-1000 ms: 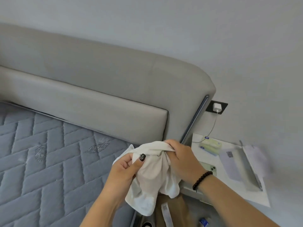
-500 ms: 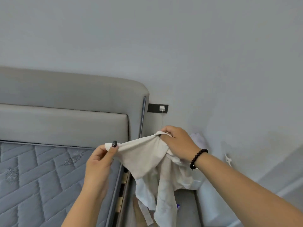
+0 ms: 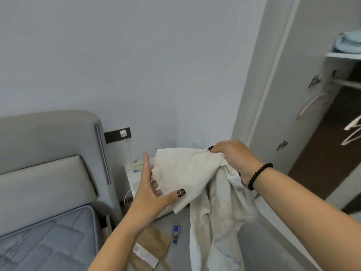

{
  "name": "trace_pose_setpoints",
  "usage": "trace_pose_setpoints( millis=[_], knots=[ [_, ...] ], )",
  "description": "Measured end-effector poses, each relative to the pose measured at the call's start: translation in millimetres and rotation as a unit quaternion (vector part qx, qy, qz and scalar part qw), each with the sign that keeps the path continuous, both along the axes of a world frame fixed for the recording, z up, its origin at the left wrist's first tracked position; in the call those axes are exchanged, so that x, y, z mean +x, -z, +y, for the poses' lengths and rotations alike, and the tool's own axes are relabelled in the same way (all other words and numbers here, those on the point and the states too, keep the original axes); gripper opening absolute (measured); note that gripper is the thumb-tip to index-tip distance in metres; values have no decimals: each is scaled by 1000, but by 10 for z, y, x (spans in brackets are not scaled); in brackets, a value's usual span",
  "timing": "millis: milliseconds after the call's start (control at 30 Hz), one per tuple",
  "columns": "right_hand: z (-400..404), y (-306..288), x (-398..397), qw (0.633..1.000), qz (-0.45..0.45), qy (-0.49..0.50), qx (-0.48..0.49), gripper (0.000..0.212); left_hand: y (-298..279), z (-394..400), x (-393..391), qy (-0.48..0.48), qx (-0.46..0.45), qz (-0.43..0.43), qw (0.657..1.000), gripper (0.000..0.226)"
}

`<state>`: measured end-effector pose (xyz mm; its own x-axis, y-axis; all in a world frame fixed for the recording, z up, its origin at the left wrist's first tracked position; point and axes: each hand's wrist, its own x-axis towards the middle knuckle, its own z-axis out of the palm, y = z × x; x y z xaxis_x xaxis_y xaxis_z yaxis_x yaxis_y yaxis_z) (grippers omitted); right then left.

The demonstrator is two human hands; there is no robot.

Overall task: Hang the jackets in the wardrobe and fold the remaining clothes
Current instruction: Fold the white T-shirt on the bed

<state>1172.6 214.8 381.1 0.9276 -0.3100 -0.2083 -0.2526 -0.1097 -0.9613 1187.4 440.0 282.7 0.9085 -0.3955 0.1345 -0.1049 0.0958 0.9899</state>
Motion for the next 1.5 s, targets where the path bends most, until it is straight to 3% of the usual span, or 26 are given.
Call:
trace_pose_setpoints(
  millis=[100,167,300,400,433,600,667,733,867,967,1100,1200,1300,1400,1500],
  knots=[
    [-272,-31,-425,988,34,103,112,4,99,-523,-343,55,90,19,994,146],
    [-433,-97,-669,972,30,150,177,16,181,-857,-624,100,103,27,989,151],
    [-678,-296,-1097,938,-45,224,260,33,203,-1320,-1144,172,100,-14,980,118],
    [-791,-449,-1405,926,-121,240,265,34,38,-1538,-1451,125,40,-71,989,61],
    [-828,-505,-1514,921,-146,242,268,32,-27,-1595,-1552,95,15,-91,991,54],
    [-1017,-774,-2060,910,-227,254,234,16,-219,-1910,-1991,72,19,-236,969,71],
    [-1112,-863,-2294,909,-250,262,206,16,-232,-2100,-2107,44,39,-261,964,53],
    [-1226,-938,-2526,902,-272,271,197,15,-282,-2231,-2147,-1,24,-227,974,26],
    [-1528,-982,-2962,888,-296,288,200,17,-490,-2353,-2040,-35,-22,-109,993,22],
    [-1730,-896,-3243,887,-281,311,193,23,-726,-2450,-2060,-46,-32,-100,993,18],
    [-2000,-729,-3588,883,-249,349,189,29,-1139,-2658,-2314,15,-53,-98,994,16],
    [-2032,-618,-3772,920,-192,320,119,39,-1373,-2805,-2567,92,-69,-83,990,12],
    [-1993,-527,-3896,956,-167,235,-46,59,-1487,-2924,-2790,158,-66,-111,979,10],
    [-1945,-499,-3943,946,-176,106,-250,70,-1508,-2991,-2930,217,-42,-143,965,9],
    [-1970,-464,-3909,932,-190,45,-305,48,-1464,-2988,-2969,252,2,-172,952,7]
  ],
)
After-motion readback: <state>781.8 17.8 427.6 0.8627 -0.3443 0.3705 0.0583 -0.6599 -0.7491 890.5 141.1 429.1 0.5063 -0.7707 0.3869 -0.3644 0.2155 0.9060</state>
